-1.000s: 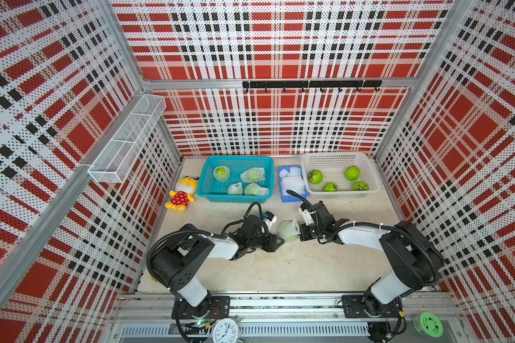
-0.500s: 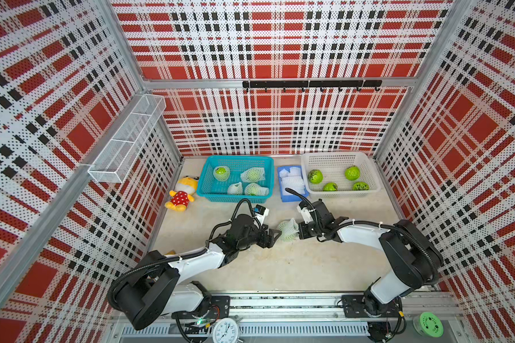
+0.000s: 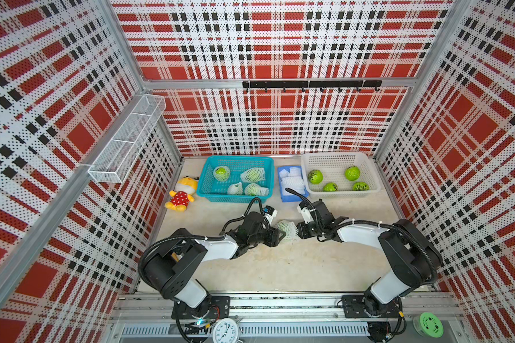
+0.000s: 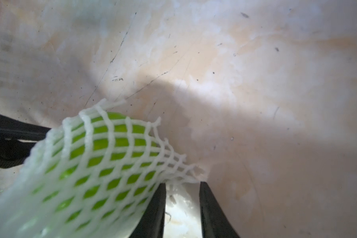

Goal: Sleeve custard apples in foam nets
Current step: Put on the foam net on the custard apple.

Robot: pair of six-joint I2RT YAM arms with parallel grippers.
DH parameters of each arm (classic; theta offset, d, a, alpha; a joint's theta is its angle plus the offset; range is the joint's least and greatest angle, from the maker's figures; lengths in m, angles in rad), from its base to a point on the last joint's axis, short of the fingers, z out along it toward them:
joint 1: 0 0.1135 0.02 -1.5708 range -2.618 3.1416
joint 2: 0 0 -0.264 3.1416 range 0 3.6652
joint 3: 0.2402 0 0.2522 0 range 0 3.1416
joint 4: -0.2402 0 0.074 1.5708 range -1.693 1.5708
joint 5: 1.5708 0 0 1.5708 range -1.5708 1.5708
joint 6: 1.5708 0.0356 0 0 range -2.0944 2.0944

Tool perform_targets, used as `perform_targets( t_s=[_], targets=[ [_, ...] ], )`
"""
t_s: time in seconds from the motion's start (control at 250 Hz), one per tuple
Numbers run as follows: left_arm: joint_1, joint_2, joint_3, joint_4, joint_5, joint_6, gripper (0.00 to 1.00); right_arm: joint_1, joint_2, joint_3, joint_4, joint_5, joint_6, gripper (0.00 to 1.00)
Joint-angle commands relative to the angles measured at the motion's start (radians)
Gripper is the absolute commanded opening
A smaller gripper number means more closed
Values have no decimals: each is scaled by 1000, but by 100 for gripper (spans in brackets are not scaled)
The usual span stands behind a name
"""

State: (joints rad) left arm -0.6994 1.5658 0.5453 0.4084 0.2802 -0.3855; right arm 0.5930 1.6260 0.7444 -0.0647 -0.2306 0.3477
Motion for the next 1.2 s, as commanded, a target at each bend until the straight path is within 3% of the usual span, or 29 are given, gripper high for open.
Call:
perform_targets(
  t_s=[0.0,0.244,0.408,0.54,0.764,1.012,1.192],
  targets=[
    [-4,33,15,60,4,-21,48,-1,10,33,22,-3,-10,35],
    [5,38,7,77,0,-29,43,-28,-84,7,-15,4,15,56],
    [15,2,-4,81,-23,-33,53,-43,-197,-2,-38,24,53,64],
    [23,-8,10,73,-19,-34,54,-42,-226,12,-31,28,91,68],
    [30,37,37,72,-8,-35,52,-42,-110,65,-3,29,154,70],
    [29,67,56,77,-5,-41,42,-42,-7,72,113,-53,202,71],
    [31,83,69,86,-5,-42,37,-42,34,69,135,-54,218,63]
  ],
)
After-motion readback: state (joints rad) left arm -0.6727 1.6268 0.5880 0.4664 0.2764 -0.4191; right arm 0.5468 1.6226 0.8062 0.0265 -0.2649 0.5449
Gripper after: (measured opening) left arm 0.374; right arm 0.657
